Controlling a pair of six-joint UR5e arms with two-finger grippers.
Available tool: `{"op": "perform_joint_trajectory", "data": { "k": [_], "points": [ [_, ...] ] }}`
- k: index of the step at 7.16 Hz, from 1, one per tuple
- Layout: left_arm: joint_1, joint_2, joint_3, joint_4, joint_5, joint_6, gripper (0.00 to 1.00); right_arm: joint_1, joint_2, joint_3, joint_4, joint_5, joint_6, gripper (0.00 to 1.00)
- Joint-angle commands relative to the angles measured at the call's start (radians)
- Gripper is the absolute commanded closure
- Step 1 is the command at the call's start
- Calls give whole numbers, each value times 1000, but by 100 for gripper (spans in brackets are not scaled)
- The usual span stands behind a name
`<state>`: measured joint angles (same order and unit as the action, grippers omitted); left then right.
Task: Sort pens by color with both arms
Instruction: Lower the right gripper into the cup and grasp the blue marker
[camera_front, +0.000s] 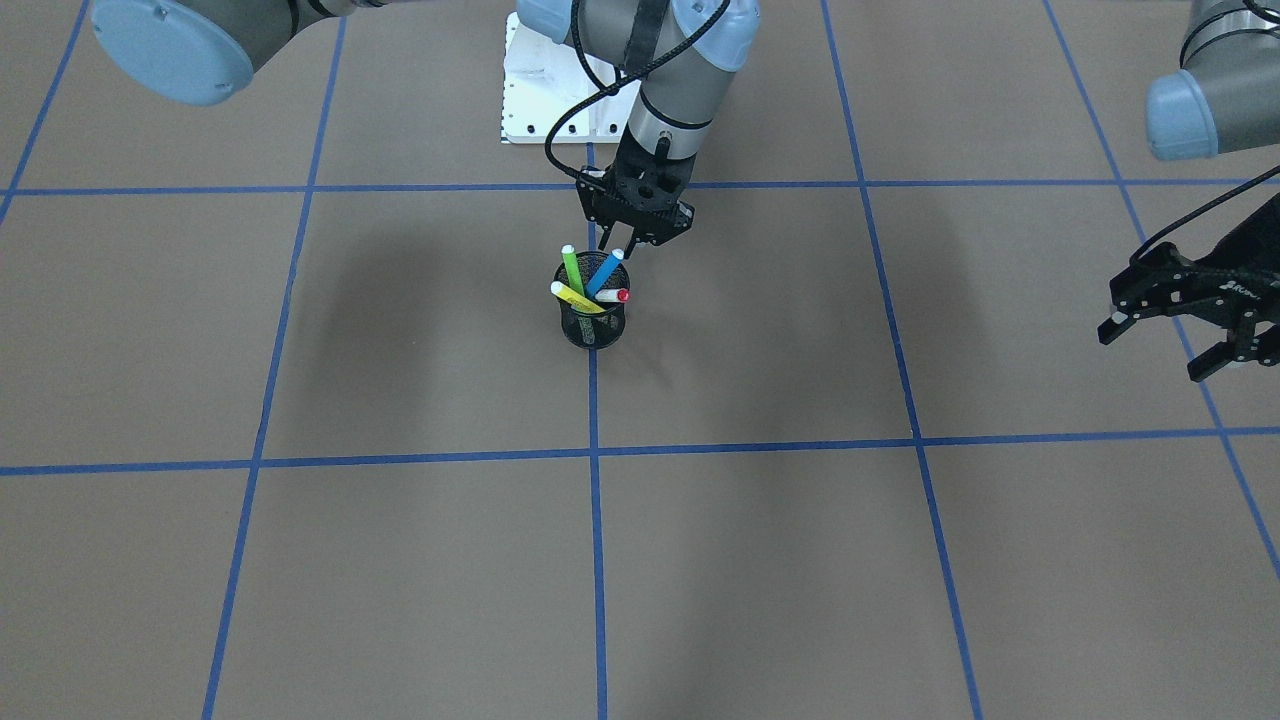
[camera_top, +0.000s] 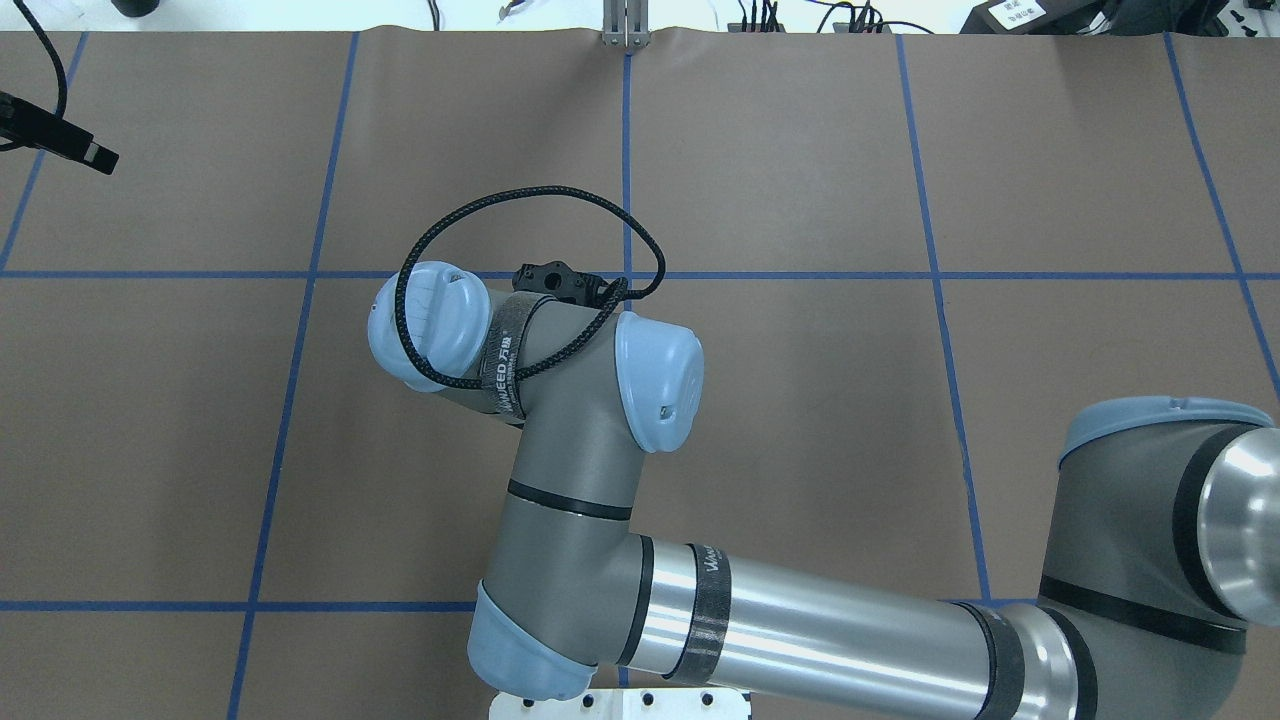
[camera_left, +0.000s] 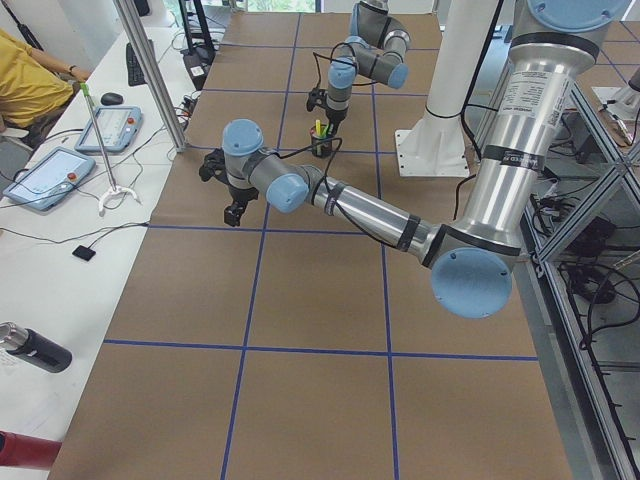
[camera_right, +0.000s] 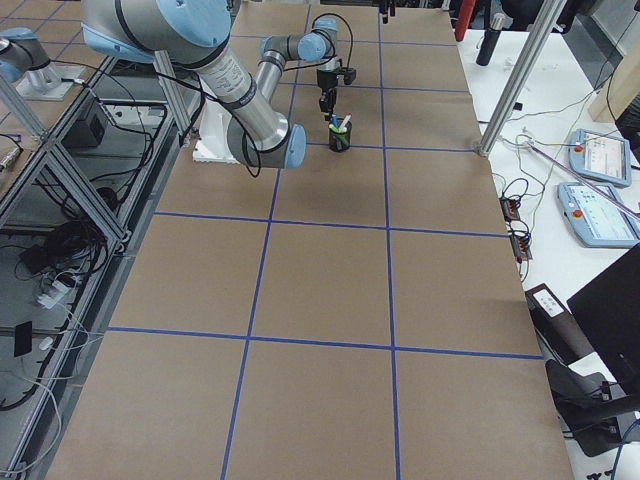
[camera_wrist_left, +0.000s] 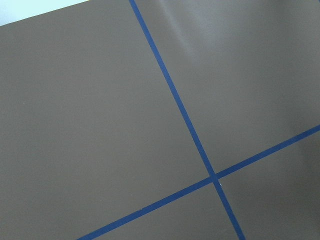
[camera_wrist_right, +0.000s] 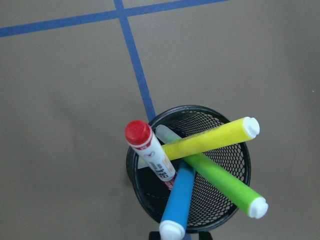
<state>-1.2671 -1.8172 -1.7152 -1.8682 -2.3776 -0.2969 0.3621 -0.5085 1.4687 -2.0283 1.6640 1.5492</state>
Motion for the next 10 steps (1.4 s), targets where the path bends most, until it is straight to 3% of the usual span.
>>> {"op": "perform_joint_trajectory", "data": {
  "k": [1,10],
  "points": [
    [0,1,-1,0,0,1,0,0,2,-1,-15,-18,-11,61],
    [0,1,5,-2,0,5,0,0,7,-4,-13,-30,-40,65]
  ]
}}
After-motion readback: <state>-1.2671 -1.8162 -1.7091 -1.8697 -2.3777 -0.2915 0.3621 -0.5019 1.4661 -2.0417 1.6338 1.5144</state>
